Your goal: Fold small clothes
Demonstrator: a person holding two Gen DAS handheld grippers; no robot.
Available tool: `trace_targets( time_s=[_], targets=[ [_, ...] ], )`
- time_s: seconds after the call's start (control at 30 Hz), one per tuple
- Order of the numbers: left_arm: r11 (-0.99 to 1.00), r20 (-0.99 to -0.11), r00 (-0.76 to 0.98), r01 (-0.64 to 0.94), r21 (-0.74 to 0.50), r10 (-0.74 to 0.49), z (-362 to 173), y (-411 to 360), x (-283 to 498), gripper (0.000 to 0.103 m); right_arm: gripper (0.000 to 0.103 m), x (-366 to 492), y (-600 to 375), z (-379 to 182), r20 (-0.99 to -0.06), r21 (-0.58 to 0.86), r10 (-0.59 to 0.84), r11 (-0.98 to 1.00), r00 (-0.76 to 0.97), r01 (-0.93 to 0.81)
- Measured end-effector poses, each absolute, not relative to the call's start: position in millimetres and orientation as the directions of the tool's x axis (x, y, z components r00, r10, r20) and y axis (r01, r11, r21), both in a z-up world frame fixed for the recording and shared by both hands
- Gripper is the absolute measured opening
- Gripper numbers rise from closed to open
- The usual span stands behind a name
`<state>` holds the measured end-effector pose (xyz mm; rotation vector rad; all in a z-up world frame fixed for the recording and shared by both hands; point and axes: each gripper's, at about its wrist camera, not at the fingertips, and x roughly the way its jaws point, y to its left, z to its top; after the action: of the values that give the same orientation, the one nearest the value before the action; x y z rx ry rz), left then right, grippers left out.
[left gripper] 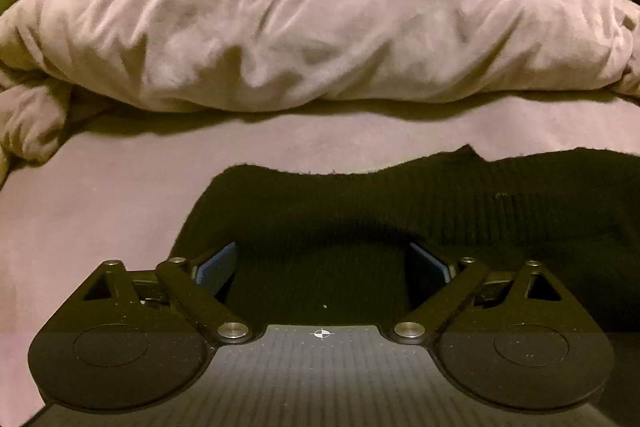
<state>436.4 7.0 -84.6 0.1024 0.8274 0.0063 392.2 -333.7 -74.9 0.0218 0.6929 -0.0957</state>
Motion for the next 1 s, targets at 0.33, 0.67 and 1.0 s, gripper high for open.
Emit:
trace_targets(
  time_s=[0.33,0.67,1.0],
  targets=[
    [0.984,-0.676,0.726,-0.007,0.177,0.127,-71.9,-9.7,440.8,0.04,0.006,392.3,-332.3,-50.4,-0.565,-0.061,-0.151,0.988,0.811,0.142],
    [0.998,-0.657,0.751,-0.061,0.022,0.06,-50.0,19.1,392.0,0.076,0.018,365.5,-356.8,-39.2,-0.489,0.091,-0.135,0.975,0.862,0.204],
    [0.989,-0.675,0.734,-0.142,-0.048,0.073,-67.6,33.7,253.4,0.088,0.039,189.1,-304.5,-69.2,-0.456,0.231,-0.019,0.963,0.89,0.14]
  ],
)
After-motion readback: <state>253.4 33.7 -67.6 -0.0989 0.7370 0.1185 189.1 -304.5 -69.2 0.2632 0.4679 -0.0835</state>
